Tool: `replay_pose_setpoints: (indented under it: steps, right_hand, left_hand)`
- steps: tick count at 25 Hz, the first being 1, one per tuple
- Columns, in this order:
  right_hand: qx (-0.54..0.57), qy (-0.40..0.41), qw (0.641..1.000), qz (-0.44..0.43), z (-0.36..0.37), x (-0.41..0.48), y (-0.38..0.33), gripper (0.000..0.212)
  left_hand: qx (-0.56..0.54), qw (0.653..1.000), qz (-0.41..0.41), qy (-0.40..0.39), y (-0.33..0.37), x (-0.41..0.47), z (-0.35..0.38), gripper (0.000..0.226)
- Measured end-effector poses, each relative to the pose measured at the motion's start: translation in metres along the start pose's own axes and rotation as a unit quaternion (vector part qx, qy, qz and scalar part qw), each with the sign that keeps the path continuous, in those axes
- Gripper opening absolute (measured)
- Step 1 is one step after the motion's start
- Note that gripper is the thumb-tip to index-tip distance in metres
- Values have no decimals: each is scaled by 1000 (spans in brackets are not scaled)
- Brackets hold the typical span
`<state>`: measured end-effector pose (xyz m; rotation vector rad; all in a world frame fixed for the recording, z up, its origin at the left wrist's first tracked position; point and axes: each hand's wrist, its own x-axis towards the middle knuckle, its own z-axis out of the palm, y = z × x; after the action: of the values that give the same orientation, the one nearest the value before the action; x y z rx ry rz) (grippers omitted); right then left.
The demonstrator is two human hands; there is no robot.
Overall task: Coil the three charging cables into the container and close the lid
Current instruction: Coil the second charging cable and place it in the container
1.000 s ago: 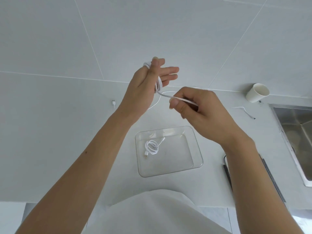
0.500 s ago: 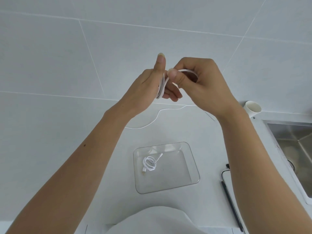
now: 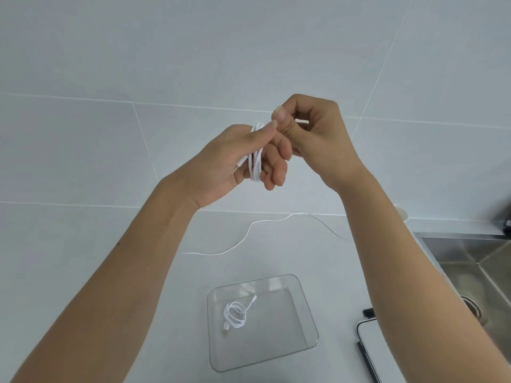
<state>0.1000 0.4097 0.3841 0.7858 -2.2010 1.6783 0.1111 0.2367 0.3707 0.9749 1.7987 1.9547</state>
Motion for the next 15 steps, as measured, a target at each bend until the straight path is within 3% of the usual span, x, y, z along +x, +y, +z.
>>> replay_pose_setpoints:
  steps: [6,9,13,15]
  right_hand:
    - [74,-15,997,2,-11,10,-10,26]
    - [109,-57,992,27,-10,8,-13,39]
    - [119,-70,990,31,-8,4,-19,49]
    - [100,-57,993,27,-7,3,-19,48]
  left_hand:
    - [-68,997,35,-25,18,12,9,48]
    - [-98,994,38,-30,23,16,12,54]
    - [-129,989,49,-45,27,15,14,36]
    - [-119,992,44,-18,26,13,15,39]
